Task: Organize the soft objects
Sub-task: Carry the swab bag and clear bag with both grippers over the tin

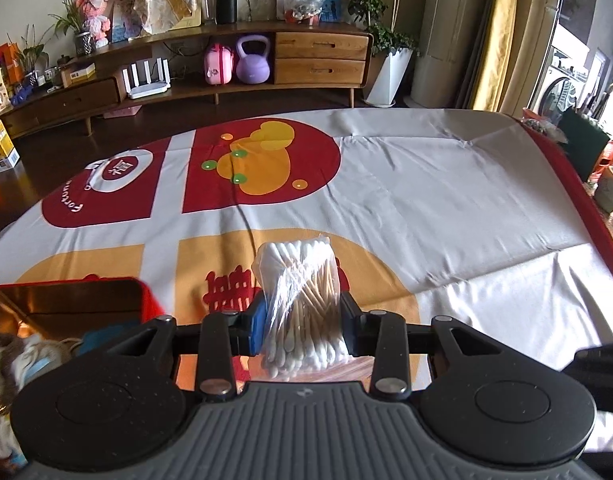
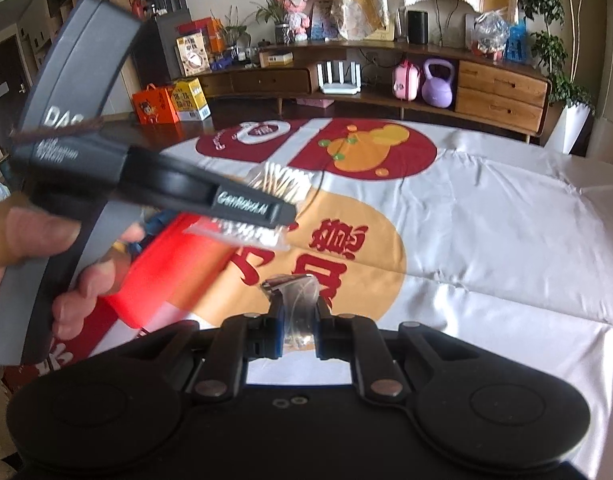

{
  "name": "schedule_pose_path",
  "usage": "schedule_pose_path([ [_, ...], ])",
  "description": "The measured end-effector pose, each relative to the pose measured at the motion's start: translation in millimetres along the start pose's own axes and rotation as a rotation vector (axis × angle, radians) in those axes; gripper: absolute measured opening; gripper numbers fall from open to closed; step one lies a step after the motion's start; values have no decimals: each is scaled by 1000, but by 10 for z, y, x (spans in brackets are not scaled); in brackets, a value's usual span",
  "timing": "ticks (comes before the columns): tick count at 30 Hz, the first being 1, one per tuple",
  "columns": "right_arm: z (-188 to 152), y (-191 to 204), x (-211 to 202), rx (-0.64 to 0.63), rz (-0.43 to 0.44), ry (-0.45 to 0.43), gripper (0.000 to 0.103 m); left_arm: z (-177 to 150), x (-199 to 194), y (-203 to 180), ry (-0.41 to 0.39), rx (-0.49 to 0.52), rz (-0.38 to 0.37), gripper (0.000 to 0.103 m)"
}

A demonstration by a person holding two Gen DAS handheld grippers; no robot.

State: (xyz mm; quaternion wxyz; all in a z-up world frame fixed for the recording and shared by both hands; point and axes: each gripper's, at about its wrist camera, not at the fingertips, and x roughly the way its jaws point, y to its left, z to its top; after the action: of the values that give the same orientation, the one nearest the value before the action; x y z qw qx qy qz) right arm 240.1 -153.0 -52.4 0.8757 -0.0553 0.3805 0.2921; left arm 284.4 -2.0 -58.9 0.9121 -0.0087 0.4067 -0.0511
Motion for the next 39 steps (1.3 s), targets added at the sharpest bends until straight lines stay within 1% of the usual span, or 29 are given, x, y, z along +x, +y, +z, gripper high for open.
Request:
schedule_pose_path([
  [5,36,86,-162,7,14,-18,13,-80,-298,52,-19,1,-7,36],
  [10,54,205,-283,18,33,-30,13,-169,-573,190,-37,-28,-19,36],
  [19,152,531,-421,5,74,-53,13,-356,-979,555,-56,-83,6,36],
  [30,292,931,-298,-10,121,-56,14,-577,-1357,1027,-76,-114,53,36],
  [39,461,1143,-26,-5,138,-41,14,-752,-1367,1388,-55,-150,96,37],
])
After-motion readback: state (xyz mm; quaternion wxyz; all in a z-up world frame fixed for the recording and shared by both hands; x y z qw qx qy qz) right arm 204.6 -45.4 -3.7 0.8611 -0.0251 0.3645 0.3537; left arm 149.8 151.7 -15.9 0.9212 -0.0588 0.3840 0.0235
